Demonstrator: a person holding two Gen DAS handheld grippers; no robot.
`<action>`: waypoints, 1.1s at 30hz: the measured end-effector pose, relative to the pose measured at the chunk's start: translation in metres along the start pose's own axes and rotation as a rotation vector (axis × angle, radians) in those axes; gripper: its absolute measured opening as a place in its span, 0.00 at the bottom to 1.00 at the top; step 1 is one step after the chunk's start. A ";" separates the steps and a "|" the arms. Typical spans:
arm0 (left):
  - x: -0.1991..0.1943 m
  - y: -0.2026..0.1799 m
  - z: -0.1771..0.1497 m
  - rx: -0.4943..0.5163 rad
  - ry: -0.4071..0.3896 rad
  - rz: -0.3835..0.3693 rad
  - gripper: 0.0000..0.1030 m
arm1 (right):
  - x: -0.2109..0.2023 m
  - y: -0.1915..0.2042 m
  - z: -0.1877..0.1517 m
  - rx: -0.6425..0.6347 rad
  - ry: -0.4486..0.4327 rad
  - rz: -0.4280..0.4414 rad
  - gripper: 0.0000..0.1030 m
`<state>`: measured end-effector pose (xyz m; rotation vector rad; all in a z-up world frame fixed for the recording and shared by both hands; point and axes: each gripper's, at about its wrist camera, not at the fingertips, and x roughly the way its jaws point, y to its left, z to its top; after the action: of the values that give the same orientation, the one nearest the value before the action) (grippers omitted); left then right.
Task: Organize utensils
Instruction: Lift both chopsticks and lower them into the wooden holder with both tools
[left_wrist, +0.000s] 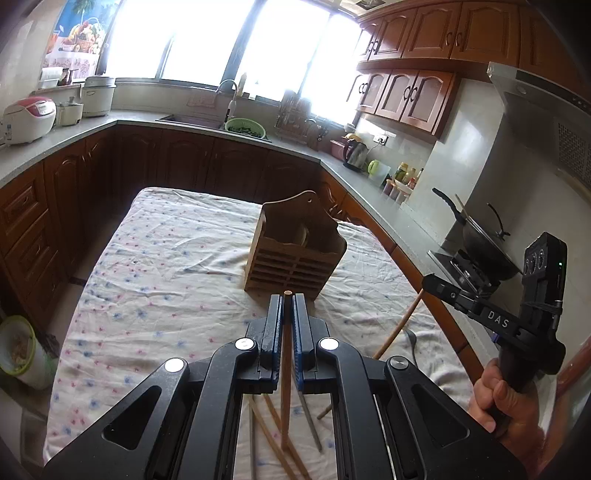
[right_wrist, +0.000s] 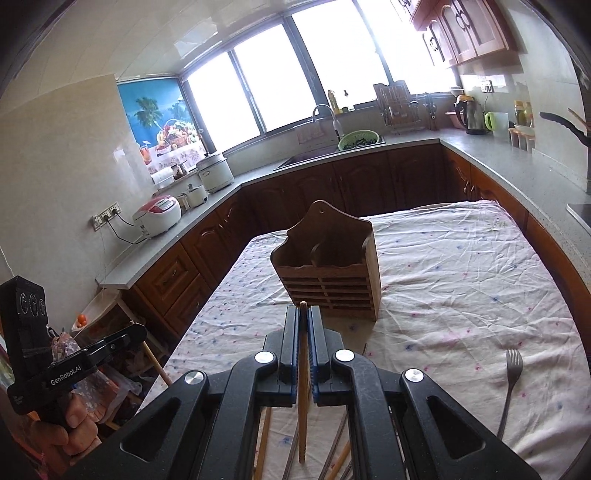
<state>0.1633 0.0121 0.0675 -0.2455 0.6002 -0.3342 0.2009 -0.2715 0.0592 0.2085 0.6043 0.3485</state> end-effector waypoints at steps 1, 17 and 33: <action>-0.002 -0.001 0.001 0.003 -0.008 0.003 0.04 | -0.002 0.000 0.001 0.000 -0.006 0.002 0.04; -0.003 -0.001 0.054 -0.009 -0.151 0.012 0.04 | -0.015 -0.012 0.049 0.015 -0.166 -0.026 0.04; 0.056 -0.006 0.165 -0.002 -0.379 0.030 0.04 | 0.021 -0.044 0.146 0.086 -0.368 -0.078 0.04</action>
<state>0.3025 0.0063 0.1730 -0.2933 0.2302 -0.2497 0.3137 -0.3174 0.1531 0.3222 0.2628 0.2008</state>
